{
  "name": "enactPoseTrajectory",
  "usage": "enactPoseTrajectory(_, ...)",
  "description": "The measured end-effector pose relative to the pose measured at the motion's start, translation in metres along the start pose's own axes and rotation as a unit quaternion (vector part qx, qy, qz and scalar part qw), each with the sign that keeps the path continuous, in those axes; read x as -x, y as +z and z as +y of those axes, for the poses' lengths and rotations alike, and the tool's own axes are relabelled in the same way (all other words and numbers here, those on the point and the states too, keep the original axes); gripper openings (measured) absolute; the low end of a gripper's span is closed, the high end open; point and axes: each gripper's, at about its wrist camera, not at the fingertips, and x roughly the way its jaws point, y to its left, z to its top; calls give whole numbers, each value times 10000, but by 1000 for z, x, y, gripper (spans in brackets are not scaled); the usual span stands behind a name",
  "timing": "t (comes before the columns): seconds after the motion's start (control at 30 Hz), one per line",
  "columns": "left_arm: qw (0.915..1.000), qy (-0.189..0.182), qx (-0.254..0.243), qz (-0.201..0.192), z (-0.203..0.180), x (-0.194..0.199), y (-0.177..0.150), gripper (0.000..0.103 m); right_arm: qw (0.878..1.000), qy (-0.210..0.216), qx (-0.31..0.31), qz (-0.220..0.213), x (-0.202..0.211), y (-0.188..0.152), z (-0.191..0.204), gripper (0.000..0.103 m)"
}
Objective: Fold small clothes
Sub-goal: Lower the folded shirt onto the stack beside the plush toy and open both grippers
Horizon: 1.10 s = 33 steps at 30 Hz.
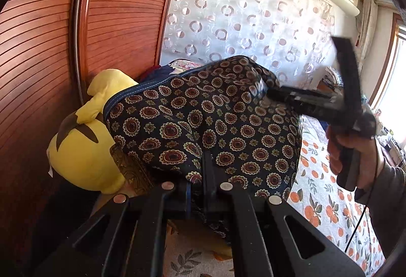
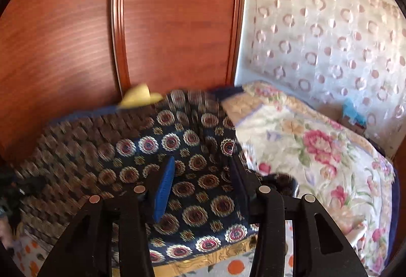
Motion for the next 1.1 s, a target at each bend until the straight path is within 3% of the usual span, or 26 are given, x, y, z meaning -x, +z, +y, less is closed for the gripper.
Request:
enactPoseTrajectory(0.13, 9999, 76, -103, 2, -5, 4, 0, 8, 9996, -67, -255, 52, -7, -5, -20, 46)
enactPoseTrajectory(0.4, 9991, 326, -266, -95, -11, 34, 2, 23, 9992, -112, -327, -215, 58, -21, -1, 47)
enactPoseTrajectory(0.53, 9979, 334, -460, -312, -22, 59, -3, 47, 9982, -96, -487, -345, 103, -47, 9, 47)
enactPoseTrajectory(0.63, 9970, 280, -633, -333, -35, 72, -7, 48, 9973, -91, -597, -422, 132, -70, 15, 47)
enactPoseTrajectory(0.7, 9958, 223, -811, -361, -49, 81, -10, 65, 9969, -145, -636, -435, 155, -83, 20, 48)
enactPoseTrajectory(0.73, 9952, 175, -864, -415, -53, 85, -12, 80, 9966, -176, -662, -456, 173, -88, 26, 48)
enactPoseTrajectory(0.87, 9931, 61, -1016, -575, -74, 103, -19, 83, 9957, -269, -715, -525, 223, -105, 42, 50)
enactPoseTrajectory(1.1, 9887, 25, -1323, -701, -106, 120, -28, 83, 9930, -380, -879, -690, 269, -128, 53, 53)
